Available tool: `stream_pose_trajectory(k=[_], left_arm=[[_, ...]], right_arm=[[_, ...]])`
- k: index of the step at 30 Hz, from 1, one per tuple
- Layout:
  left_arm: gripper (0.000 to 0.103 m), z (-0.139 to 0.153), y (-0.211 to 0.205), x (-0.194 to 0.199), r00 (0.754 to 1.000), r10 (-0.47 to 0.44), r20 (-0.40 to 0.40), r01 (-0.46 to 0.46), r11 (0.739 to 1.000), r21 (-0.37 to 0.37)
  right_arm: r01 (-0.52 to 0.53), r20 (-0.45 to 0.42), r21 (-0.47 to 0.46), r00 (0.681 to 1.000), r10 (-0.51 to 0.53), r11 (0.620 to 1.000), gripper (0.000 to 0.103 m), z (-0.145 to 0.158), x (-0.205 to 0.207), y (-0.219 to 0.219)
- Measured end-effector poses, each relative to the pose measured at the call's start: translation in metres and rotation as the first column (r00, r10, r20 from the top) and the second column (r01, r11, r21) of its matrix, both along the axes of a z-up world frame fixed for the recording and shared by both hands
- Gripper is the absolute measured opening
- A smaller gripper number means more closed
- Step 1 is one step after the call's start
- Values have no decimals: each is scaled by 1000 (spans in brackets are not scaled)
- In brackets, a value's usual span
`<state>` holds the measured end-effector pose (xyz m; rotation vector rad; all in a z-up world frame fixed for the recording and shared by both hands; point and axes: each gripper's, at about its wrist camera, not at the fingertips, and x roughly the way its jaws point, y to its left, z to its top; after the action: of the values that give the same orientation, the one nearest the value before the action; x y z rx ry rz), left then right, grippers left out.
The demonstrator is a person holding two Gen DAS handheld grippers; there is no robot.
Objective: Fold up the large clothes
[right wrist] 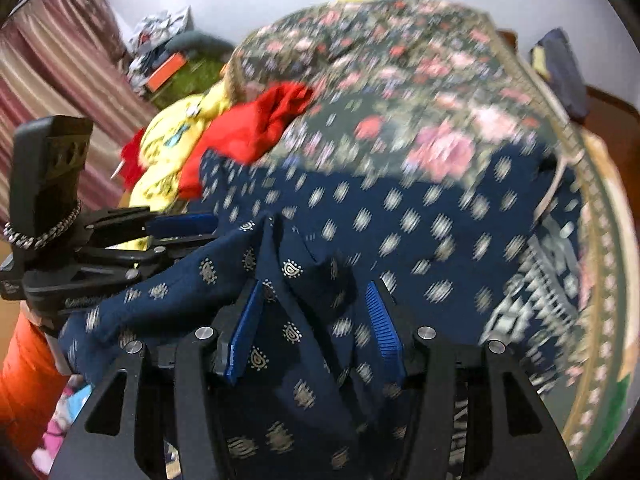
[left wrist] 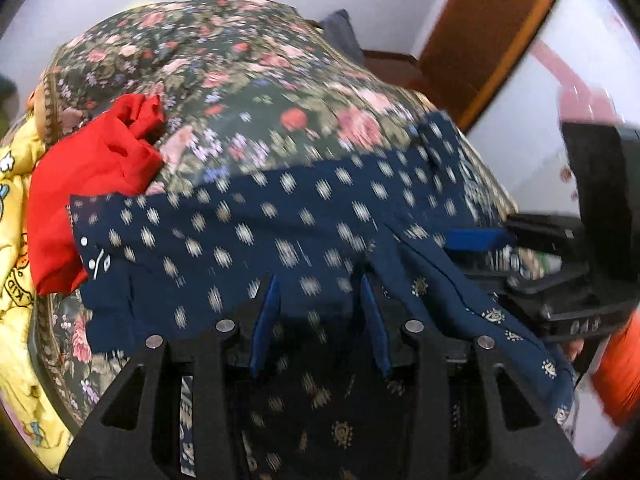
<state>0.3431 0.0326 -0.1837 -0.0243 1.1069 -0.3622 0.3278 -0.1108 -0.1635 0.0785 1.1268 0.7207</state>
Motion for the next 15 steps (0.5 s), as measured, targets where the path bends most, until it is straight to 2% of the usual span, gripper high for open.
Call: stream_pose_trajectory(k=[2, 6, 8, 12, 13, 15], left_arm=[[41, -3, -8, -20, 999, -48, 7, 47, 998, 46], [44, -7, -17, -56, 995, -96, 36, 92, 989, 112], [52, -11, -15, -73, 996, -81, 46, 75, 990, 119], [54, -21, -9, -95, 998, -33, 45, 27, 992, 126], [58, -25, -7, -100, 999, -18, 45, 12, 991, 131], [60, -32, -4, -108, 999, 0, 53, -7, 990, 138]], right_arm=[[-27, -32, 3, 999, 27, 1000, 50, -6, -11, -1], [-54, -37, -36, 998, 52, 998, 50, -8, -34, -6], [-69, -27, -72, 997, 67, 995, 50, -10, -49, -7], [-95, -2, -139, 995, 96, 986, 50, -17, -74, -6], [-100, 9, -160, 995, 102, 982, 51, -19, -82, -5], [-102, 33, -185, 993, 110, 977, 55, -21, -92, -3]])
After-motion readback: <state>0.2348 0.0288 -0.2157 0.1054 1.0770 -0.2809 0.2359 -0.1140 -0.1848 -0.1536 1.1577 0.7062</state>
